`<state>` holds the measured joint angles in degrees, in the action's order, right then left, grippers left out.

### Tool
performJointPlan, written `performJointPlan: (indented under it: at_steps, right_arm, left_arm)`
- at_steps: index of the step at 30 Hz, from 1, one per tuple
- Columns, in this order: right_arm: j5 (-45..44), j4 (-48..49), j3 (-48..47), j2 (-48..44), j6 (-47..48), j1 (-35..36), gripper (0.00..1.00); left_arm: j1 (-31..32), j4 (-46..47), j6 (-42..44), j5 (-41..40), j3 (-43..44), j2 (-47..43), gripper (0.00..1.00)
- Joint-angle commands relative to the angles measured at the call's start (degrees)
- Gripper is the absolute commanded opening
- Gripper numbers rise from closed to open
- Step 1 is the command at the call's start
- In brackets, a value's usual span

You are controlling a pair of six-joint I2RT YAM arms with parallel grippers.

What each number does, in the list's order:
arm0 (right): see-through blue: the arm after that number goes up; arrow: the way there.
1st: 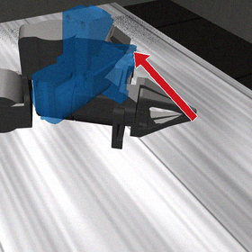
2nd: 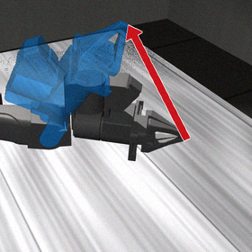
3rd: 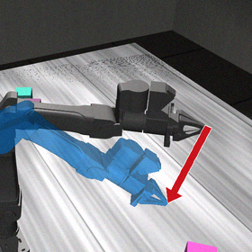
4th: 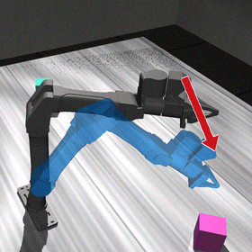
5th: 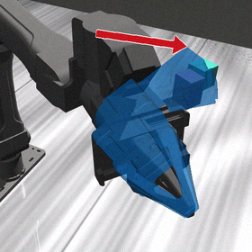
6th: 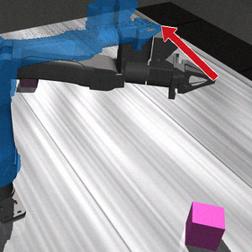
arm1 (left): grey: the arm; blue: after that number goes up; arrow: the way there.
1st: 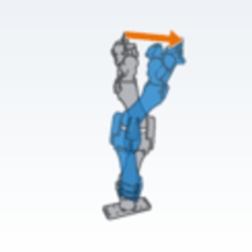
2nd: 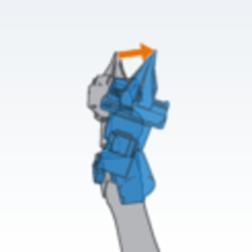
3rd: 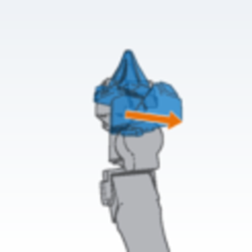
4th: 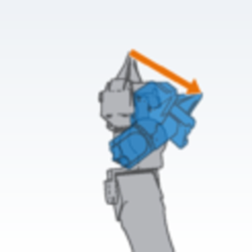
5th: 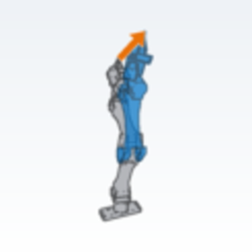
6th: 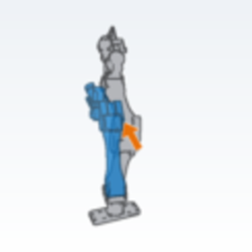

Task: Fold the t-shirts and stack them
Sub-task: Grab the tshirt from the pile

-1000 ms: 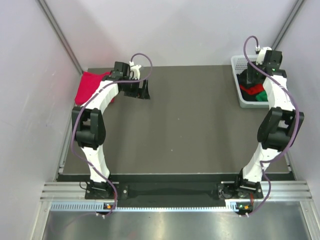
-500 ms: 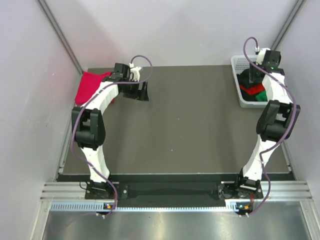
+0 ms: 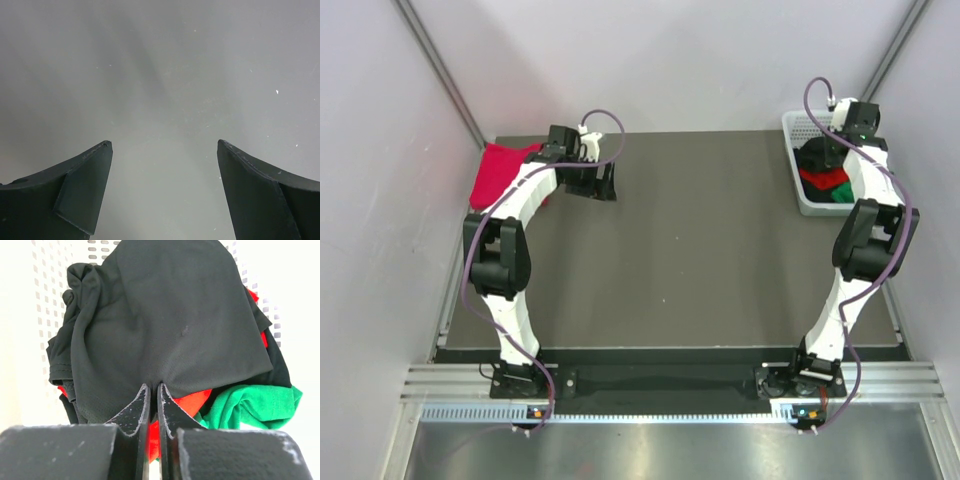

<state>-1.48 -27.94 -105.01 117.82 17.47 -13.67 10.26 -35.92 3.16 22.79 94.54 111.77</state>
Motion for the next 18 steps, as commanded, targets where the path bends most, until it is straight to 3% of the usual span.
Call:
performJointPlan:
  at_steps: [1, 5, 11, 18]
  right_arm:
    - [-0.4, 2.8, -2.4, -4.7, 1.7, -0.5, 0.0]
    - [1.3, 3.2, -8.7, -9.6, 3.0, 1.9, 0.0]
    - [3.8, 6.4, -10.2, -22.0, 12.5, 12.8, 0.0]
    - [2.6, 7.3, -6.9, -31.4, 17.9, 29.9, 0.0]
  left_arm:
    - [0.2, 1.1, -0.2, -0.5, 2.6, -0.5, 0.9]
    - [0.2, 3.1, -2.9, -7.2, 2.4, -1.1, 0.99]
    - [-0.4, 4.1, -9.4, -25.2, 4.9, 0.5, 0.99]
    - [-1.1, 4.1, -11.2, -27.6, 5.7, 1.2, 0.99]
